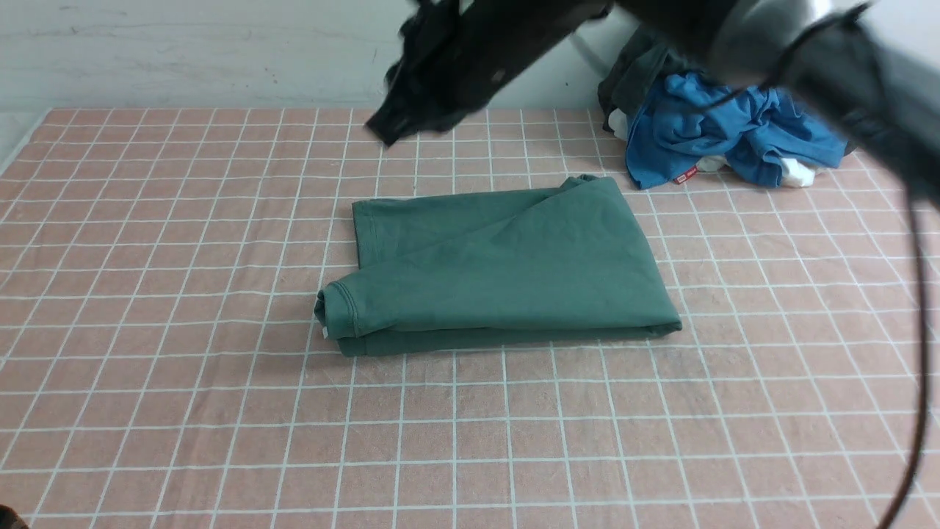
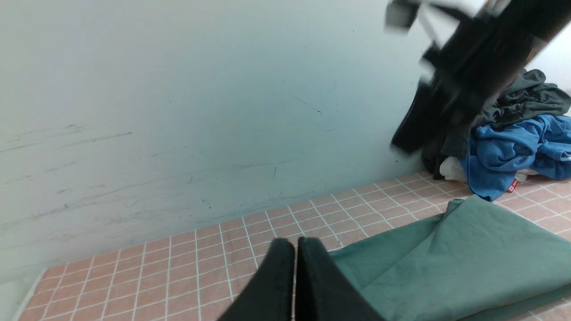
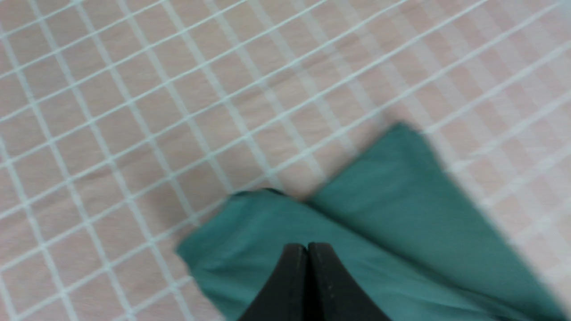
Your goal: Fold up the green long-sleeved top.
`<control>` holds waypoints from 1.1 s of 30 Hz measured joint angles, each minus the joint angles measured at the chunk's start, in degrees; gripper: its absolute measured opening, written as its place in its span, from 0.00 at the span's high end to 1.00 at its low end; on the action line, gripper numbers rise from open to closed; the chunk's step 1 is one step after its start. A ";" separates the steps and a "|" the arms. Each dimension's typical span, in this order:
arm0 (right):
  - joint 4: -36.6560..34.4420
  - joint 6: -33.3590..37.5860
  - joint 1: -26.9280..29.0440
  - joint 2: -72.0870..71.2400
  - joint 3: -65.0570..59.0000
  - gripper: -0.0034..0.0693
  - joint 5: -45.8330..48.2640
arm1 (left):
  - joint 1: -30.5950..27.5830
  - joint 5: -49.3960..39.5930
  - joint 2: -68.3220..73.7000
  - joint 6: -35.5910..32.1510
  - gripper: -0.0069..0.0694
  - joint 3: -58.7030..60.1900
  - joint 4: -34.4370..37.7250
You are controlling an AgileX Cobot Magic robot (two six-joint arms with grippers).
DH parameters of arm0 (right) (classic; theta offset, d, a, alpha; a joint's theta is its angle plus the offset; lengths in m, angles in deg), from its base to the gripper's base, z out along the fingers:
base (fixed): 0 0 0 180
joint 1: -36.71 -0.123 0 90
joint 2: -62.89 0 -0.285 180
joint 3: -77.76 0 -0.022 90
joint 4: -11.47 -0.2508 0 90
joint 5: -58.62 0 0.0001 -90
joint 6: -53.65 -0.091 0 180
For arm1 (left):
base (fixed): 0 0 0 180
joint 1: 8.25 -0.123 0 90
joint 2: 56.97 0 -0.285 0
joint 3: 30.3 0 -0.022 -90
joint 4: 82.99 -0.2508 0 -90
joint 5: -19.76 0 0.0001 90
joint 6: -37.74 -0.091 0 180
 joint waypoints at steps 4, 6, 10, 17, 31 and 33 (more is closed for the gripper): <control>8.34 -6.10 5.62 -13.47 -2.33 0.97 1.60 | 0.00 0.05 0.00 0.00 0.91 0.00 0.18; 9.09 -8.12 9.65 -21.63 -8.83 0.97 1.75 | 0.00 0.05 -0.02 0.00 0.91 0.00 0.23; 8.02 -10.68 14.74 -37.55 -29.67 0.97 -8.53 | 0.00 0.05 -0.02 0.00 0.91 0.00 0.27; 5.81 -11.28 15.87 -72.33 -78.67 0.97 -47.88 | 0.00 0.05 -0.02 0.00 0.91 0.00 0.34; 5.05 -11.73 15.87 -107.22 -116.64 0.97 -64.84 | 0.00 0.05 -0.02 0.00 0.91 0.00 0.40; 5.05 -11.73 15.87 -110.33 -117.92 0.97 -64.35 | 0.00 0.05 -0.02 0.00 0.91 0.00 0.44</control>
